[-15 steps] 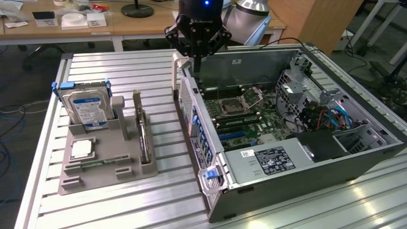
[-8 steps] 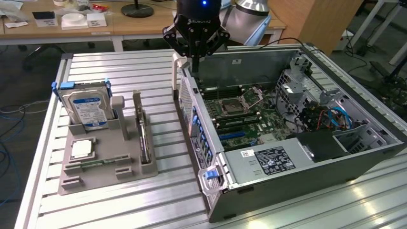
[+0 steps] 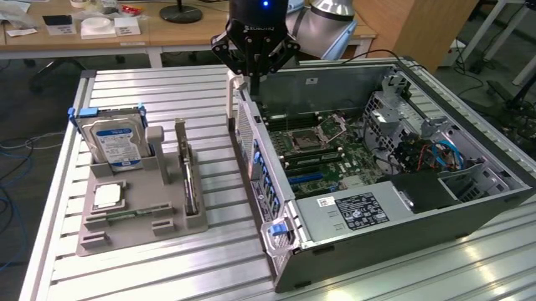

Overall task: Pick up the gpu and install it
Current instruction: 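Reach for the gpu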

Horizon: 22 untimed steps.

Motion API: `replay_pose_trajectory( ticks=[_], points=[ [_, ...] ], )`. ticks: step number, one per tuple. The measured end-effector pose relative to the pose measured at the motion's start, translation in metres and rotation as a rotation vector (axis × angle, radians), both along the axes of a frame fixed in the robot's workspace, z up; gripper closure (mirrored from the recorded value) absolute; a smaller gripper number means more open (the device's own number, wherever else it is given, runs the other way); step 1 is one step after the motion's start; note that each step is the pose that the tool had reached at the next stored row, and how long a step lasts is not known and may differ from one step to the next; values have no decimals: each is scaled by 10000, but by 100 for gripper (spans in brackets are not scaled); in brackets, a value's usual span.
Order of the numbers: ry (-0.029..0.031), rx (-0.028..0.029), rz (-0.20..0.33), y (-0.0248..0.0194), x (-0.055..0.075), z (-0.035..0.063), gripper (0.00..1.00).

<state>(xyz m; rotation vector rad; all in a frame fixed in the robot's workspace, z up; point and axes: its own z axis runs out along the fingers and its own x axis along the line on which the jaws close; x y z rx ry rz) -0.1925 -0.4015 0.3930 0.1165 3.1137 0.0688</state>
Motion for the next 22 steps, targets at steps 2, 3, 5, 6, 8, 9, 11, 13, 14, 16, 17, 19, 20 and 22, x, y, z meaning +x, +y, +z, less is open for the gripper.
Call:
replay_pose_trajectory(
  ticks=[2, 3, 5, 6, 8, 9, 11, 13, 14, 16, 17, 19, 20, 22],
  points=[
    [-1, 0, -1, -1, -12, 0, 89],
    [-2, 1, 0, -1, -17, -1, 89],
    [0, 1, -1, -2, -28, 0, 89],
    [0, 0, -1, -3, -33, 0, 89],
    [-1, 1, 0, -4, -45, -1, 89],
    [0, 0, -1, -4, -51, -1, 89],
    [-1, 1, -1, -5, -61, -1, 89],
    [-1, 1, -1, -6, -72, -1, 89],
    [-1, 1, 0, -7, -77, -1, 89],
    [0, 1, -1, -8, -88, -1, 89],
    [0, 0, -1, -9, -95, -1, 89],
    [0, 0, -1, -10, -113, -1, 89],
    [-1, 0, 0, -11, -121, -1, 89],
    [-1, 0, 0, -12, -136, -1, 89]
  ],
)
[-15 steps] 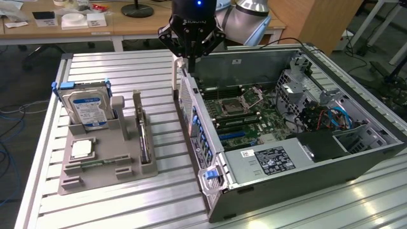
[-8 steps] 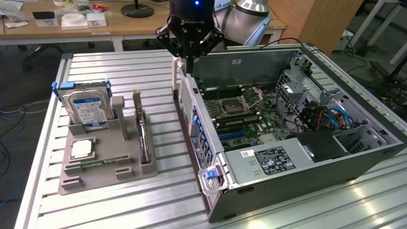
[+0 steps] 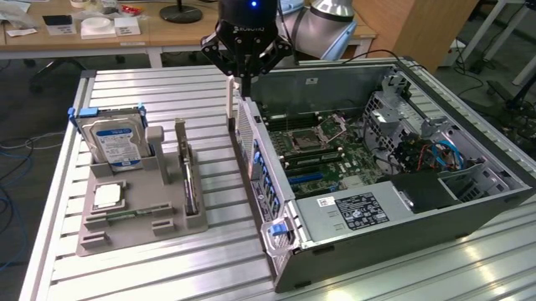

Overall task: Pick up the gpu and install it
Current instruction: 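Reach for the gpu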

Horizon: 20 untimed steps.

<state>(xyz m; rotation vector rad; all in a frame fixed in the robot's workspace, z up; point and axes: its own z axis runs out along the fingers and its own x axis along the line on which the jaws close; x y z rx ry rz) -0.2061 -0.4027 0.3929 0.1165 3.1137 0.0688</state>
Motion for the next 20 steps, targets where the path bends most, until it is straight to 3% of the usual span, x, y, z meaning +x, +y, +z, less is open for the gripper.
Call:
replay_pose_trajectory(
  ticks=[20],
  points=[
    [0, 0, -1, -14, -120, -1, 89]
  ],
)
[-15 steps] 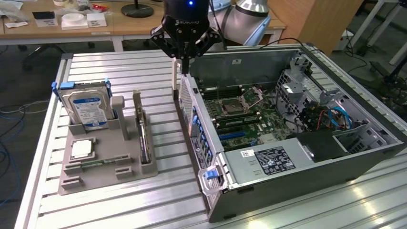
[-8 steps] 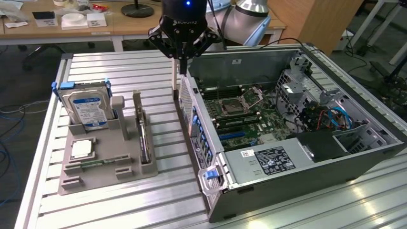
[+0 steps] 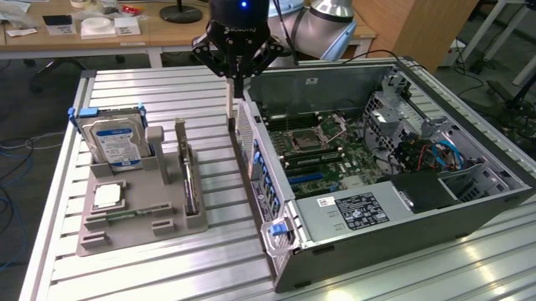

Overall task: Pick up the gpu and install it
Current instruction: 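Reach for the gpu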

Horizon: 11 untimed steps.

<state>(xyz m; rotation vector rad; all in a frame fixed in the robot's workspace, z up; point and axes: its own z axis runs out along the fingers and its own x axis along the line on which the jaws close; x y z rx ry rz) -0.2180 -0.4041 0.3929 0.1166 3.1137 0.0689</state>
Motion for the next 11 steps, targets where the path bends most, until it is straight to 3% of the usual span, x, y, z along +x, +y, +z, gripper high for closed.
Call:
replay_pose_trajectory(
  ticks=[11],
  points=[
    [0, 0, 0, -9, -58, 0, 89]
  ],
)
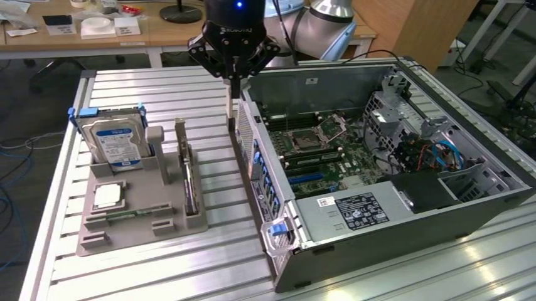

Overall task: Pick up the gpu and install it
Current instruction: 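Reach for the gpu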

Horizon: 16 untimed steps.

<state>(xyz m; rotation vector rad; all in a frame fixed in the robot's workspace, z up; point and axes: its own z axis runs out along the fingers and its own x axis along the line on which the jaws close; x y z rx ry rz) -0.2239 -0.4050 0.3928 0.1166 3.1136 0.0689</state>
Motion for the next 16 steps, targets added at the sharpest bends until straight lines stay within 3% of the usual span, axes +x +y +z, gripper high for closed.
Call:
replay_pose_trajectory(
  ticks=[16],
  points=[
    [1, -1, 0, -16, -97, 0, 89]
  ],
)
